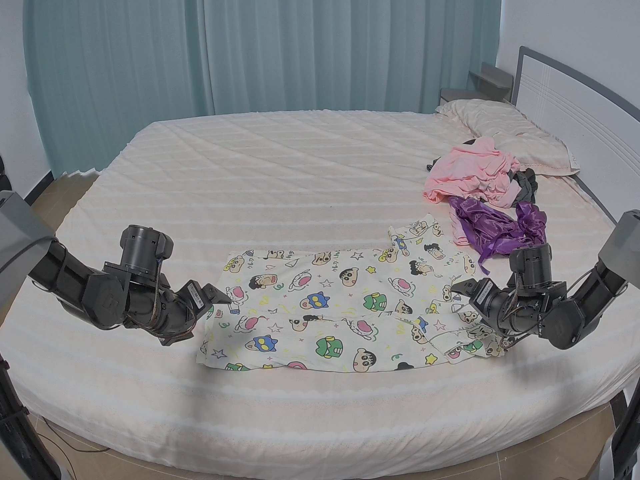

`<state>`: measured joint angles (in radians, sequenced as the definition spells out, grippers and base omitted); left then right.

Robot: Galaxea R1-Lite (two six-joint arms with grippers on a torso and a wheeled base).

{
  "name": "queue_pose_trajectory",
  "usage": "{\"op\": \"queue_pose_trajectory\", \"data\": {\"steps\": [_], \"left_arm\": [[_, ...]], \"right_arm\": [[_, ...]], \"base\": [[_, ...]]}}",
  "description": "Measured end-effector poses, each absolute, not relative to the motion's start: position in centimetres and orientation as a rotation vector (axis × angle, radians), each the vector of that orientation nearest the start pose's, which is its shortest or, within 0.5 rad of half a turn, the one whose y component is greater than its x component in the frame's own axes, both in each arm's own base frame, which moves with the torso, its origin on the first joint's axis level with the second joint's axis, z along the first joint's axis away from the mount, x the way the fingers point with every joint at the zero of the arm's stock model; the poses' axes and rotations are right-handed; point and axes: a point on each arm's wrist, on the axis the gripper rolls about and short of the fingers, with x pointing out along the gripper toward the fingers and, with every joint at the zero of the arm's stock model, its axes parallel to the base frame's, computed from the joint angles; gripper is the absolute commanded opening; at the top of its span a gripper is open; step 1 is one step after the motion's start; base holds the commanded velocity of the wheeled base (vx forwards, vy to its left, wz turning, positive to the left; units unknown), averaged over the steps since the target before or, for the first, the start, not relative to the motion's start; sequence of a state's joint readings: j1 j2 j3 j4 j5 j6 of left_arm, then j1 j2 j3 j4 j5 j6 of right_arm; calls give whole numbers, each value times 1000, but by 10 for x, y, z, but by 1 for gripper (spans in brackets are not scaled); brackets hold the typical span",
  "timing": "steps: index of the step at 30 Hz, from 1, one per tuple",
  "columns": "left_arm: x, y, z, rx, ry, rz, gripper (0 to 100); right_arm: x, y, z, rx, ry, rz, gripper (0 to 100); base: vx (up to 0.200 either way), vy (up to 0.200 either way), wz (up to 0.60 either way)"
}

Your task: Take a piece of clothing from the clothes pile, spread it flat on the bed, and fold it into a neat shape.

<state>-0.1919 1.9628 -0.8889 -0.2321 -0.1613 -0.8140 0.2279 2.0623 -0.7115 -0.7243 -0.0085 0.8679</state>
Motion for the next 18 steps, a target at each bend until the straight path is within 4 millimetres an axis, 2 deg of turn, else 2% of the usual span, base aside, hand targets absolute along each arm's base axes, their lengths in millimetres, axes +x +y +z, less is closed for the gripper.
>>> {"op": "queue_pose_trajectory", "data": {"steps": [4,12,18], "left_arm": [[323,-70,86,-799,907,36,100],[318,-70,82,-807,917,37,100],[316,-75,77,-799,923,29,100]], "right_arm": [[314,72,56,757,651,-97,100],[300,68,66,766,587,-73,100],[292,69,70,764,584,-64,100]], "base": [[200,0,0],[200,0,0],[0,0,0]]}}
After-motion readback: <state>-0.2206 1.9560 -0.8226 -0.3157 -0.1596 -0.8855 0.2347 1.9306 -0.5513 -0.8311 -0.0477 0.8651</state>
